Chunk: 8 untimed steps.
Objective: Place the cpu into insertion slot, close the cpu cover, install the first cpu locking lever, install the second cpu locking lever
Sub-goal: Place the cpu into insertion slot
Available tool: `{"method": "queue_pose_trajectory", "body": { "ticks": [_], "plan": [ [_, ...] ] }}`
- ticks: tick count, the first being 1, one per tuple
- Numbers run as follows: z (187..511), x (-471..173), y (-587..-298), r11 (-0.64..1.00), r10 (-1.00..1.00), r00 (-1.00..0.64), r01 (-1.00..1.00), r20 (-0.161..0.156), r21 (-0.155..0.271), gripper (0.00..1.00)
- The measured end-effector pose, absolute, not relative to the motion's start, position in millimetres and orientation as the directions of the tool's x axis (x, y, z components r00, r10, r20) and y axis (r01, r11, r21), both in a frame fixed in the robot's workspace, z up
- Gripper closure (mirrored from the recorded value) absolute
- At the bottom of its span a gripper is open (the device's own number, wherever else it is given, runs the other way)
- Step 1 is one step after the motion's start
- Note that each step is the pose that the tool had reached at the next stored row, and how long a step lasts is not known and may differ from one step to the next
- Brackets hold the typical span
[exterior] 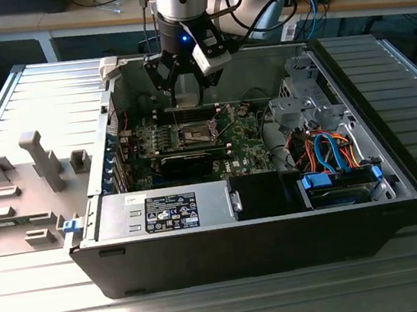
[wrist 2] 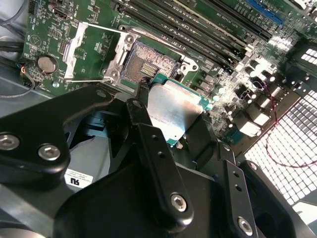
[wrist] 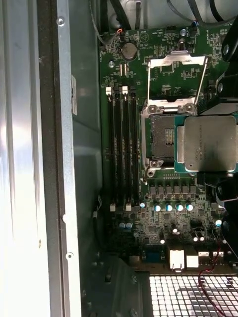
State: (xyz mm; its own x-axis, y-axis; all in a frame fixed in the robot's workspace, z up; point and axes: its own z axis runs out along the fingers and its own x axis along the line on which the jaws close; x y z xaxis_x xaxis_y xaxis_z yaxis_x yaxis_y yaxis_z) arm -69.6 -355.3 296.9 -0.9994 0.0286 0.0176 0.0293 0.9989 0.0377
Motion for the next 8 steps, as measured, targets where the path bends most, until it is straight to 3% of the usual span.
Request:
{"method": "queue_pose_trajectory", "body": {
  "ticks": [8],
  "plan": [
    [292.4,-67.2,-355.3,0.999,0.029,-0.999,0.029,0.018,0.038,0.46]
  ]
}}
